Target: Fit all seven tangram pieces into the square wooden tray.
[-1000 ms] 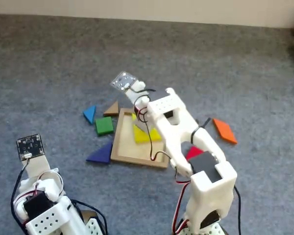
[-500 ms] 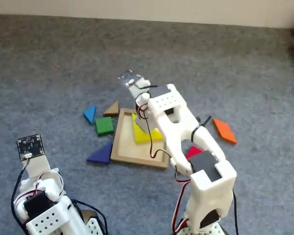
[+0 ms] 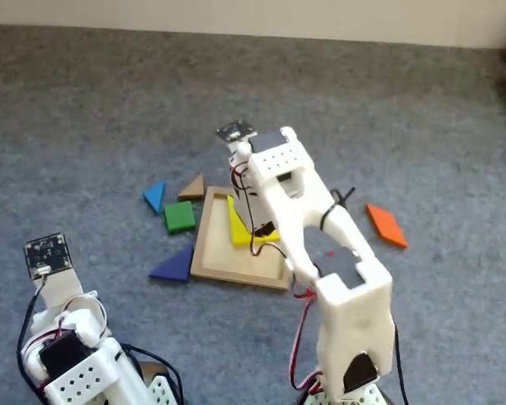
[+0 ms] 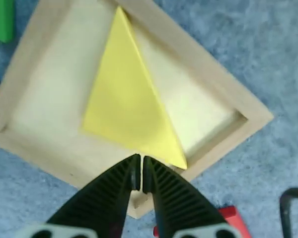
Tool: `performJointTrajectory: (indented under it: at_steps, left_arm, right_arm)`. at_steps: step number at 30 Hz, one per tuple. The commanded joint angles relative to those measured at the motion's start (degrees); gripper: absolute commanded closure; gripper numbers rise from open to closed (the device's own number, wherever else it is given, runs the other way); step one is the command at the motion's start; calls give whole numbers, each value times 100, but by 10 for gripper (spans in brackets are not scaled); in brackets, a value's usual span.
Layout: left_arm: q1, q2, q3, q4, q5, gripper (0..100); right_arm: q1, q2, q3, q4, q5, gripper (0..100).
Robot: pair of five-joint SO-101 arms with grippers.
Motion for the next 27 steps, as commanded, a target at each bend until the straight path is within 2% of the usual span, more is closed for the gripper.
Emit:
performJointTrajectory:
  at_steps: [1, 8, 16, 21, 27]
  left_arm:
    - [-163, -347, 119, 53, 0, 992]
    - [-145, -347, 119, 53, 0, 992]
    - [-119, -347, 119, 53, 0, 992]
    - [-119, -347, 119, 53, 0, 992]
    - [-119, -347, 119, 53, 0, 992]
  right_arm:
    - [84, 462, -1051, 453, -44, 975]
    - [171, 1648, -2765, 1305, -44, 975]
    - [409, 2457, -4092, 1314, -35, 975]
    - [426, 2738, -4470, 1279, 712, 975]
    - [435, 2949, -4980, 1297, 826, 975]
